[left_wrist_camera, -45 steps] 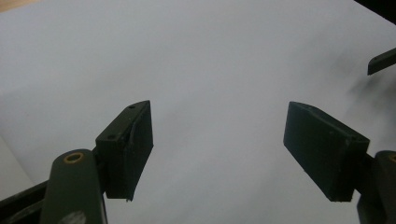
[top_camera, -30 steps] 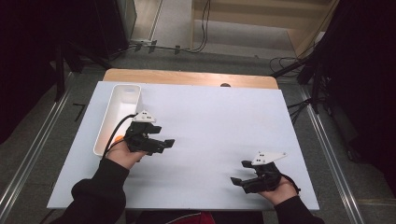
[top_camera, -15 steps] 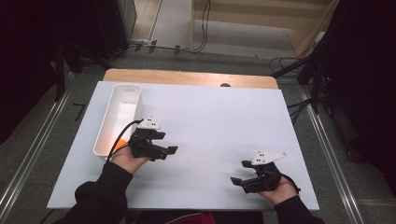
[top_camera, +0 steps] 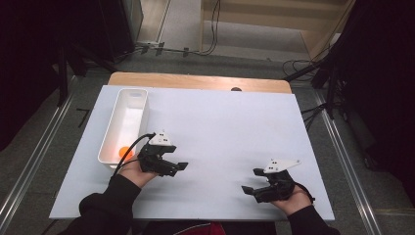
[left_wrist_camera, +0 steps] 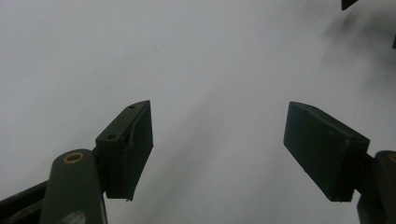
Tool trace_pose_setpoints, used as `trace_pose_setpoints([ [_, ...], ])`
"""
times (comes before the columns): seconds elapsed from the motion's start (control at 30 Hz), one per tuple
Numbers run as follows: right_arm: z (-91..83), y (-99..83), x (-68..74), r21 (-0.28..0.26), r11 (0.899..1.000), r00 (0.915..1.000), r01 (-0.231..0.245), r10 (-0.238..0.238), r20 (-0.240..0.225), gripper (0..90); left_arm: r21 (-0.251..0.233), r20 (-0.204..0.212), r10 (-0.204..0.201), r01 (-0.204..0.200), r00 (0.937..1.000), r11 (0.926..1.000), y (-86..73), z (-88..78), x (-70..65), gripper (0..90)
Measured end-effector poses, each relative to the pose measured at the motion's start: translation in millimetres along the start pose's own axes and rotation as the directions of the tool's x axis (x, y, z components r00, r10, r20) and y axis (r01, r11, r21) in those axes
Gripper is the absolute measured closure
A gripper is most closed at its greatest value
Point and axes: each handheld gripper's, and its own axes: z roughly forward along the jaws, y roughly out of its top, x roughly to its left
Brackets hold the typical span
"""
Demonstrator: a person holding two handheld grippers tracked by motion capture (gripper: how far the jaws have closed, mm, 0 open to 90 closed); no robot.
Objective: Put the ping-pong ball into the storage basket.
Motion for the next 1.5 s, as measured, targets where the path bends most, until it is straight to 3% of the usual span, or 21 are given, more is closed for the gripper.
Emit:
trace_pose_setpoints([
  [0.17,-0.5,-0.1,0.2,0.001,1.000,1.0000,-0.003,0.003,0.001,19.3,0.012,0.010,0.028,-0.028,0.9996,0.9995,-4.4,1.1,-3.1,24.4],
  [0.3,-0.5,-0.2,0.5,0.004,1.000,1.0000,-0.007,0.007,-0.002,19.3,0.012,0.021,0.020,-0.020,0.9996,0.9997,-8.2,1.4,-3.7,24.3],
  [0.57,-0.2,-0.1,0.7,0.005,1.000,1.0000,-0.004,0.004,0.003,19.3,0.019,0.030,0.047,-0.047,0.9985,0.9987,-17.1,-1.8,-5.7,24.3],
  [0.7,-0.5,-0.1,0.3,0.002,1.000,1.0000,-0.003,0.003,0.003,19.3,0.019,0.036,0.046,-0.047,0.9983,0.9987,-19.8,-4.2,-5.6,24.3],
  [0.83,-0.5,-0.2,0.5,-0.001,1.000,1.0000,-0.007,0.007,0.005,19.3,0.000,0.064,0.019,-0.019,0.9978,0.9998,-21.8,-8.4,-6.2,24.3],
  [1.17,-0.6,-0.1,0.3,0.002,1.000,1.0000,-0.003,0.003,0.005,19.3,0.025,0.066,0.046,-0.048,0.9968,0.9986,-29.7,-12.4,-7.1,24.3],
  [1.3,-0.5,-0.2,0.4,-0.001,1.000,1.0000,-0.008,0.008,0.005,19.3,0.024,0.083,0.036,-0.038,0.9959,0.9990,-31.9,-13.0,-6.1,24.3],
  [1.5,-0.5,-0.2,0.7,-0.002,1.000,1.0000,-0.008,0.008,0.005,19.3,0.040,0.072,0.072,-0.075,0.9948,0.9964,-34.6,-13.8,-7.9,24.3],
])
